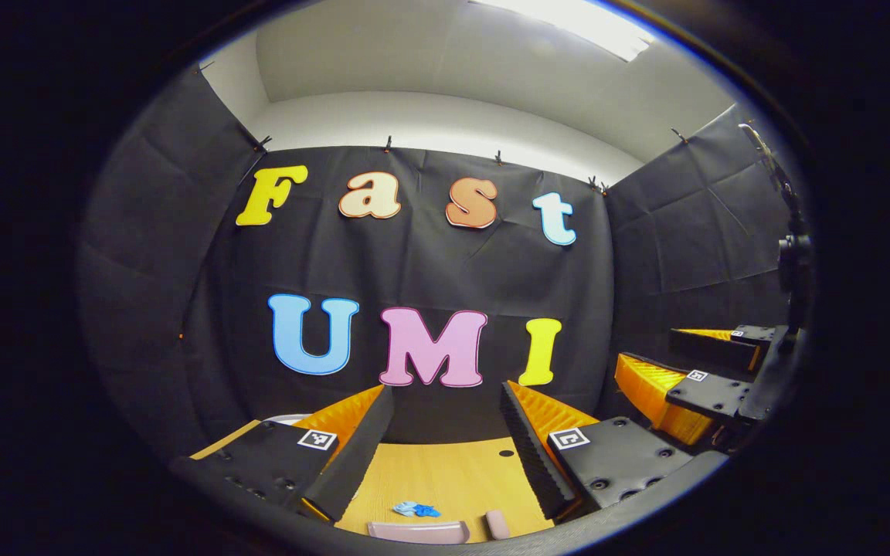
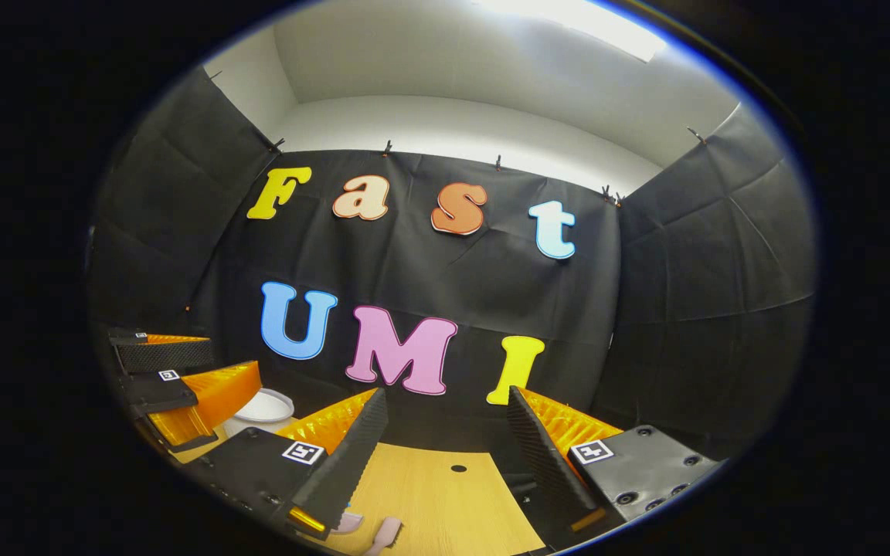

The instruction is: Pick up the small broom and dustpan from the desktop, sweep the trash into the dustpan with the broom, and then empty the trash into the garbage bin.

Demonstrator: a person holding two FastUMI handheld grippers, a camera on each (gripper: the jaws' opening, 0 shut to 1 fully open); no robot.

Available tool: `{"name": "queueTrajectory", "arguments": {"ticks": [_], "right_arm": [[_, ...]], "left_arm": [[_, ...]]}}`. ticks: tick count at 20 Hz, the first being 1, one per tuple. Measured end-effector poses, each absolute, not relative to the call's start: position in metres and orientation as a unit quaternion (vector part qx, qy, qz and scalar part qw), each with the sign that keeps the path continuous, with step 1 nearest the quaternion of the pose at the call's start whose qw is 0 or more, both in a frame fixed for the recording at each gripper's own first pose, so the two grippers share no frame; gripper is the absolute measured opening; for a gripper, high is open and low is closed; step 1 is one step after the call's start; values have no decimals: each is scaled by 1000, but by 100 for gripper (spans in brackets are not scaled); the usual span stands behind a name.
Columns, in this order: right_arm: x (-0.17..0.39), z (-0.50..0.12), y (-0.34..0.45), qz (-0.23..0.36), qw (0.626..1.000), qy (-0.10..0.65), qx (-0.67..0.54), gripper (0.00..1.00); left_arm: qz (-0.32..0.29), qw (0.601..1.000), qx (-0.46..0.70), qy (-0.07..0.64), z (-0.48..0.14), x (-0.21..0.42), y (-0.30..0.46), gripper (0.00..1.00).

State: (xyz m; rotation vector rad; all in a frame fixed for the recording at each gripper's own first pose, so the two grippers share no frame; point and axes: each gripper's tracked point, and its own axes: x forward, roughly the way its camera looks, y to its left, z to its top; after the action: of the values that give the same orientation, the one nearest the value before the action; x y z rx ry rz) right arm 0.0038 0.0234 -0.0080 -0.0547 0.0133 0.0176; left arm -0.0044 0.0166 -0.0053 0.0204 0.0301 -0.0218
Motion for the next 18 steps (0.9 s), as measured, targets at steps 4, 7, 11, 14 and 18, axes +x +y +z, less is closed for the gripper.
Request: {"name": "queueTrajectory", "arguments": {"ticks": [4,7,11,14,18], "right_arm": [[7,-20,31,12,1000,19,-20,97],[10,-38,39,18,999,33,-20,97],[20,-103,49,31,994,107,-8,99],[22,-178,50,29,978,204,21,99],[3,-319,75,58,907,405,99,100]], "left_arm": [[-10,999,16,31,-17,-6,20,84],[-8,998,20,58,-38,-3,24,82],[-18,982,-7,188,-123,-5,17,82],[7,950,-56,307,-198,-3,24,82],[63,845,-139,512,-281,-21,26,84]]}}
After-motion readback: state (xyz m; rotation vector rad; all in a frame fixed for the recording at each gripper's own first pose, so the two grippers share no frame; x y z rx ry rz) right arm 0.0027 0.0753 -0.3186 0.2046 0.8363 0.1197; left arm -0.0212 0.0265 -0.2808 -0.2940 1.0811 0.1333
